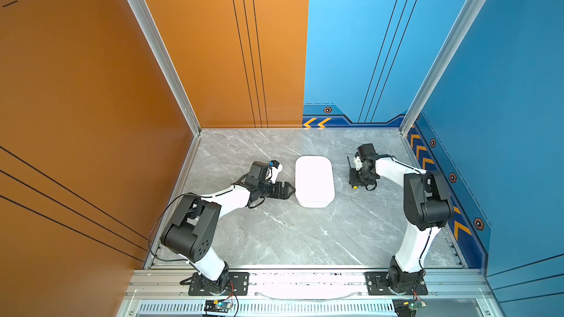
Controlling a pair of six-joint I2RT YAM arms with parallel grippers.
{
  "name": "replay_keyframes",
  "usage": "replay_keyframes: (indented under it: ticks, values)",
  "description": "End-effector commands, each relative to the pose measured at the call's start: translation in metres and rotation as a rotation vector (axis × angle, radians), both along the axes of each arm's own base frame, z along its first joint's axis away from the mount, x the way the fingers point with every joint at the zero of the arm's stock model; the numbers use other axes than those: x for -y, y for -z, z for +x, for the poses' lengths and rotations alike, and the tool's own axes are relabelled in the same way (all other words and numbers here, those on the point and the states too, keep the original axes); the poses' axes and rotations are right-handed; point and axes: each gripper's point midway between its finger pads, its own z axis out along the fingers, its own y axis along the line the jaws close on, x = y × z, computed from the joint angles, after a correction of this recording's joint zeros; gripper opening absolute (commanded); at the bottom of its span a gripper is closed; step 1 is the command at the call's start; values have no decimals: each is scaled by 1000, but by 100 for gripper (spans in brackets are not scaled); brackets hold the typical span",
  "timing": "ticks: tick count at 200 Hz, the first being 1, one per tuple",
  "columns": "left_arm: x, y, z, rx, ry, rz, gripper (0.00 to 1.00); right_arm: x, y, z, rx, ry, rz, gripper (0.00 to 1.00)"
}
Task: Put the screwdriver in the bin
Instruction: 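Lift the screwdriver with the right gripper and carry it over the white bin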
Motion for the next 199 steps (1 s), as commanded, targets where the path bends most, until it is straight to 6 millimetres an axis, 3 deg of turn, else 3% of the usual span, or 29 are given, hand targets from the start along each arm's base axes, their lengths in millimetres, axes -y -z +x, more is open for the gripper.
replay_keyframes:
  ticks: [1, 33, 60, 100, 140, 199]
  values:
    - [-1, -1, 3, 18, 3, 39, 98, -15, -50, -1, 82, 38, 112, 10]
    - [-3, -5, 2, 28, 9, 45, 98, -27, -98, -17, 180, 57, 179, 10]
    - [-5, -11, 6, 62, -5, 58, 98, -44, -138, -43, 251, 41, 202, 10]
    - [-5, -28, 5, 104, 13, 43, 98, -63, -171, -75, 326, 33, 217, 11]
    - [-13, -30, 0, 109, 12, 59, 98, -82, -169, -85, 326, 13, 199, 11]
    - [-20, -28, -7, 108, -15, 35, 98, -147, -138, -83, 289, -47, 218, 7]
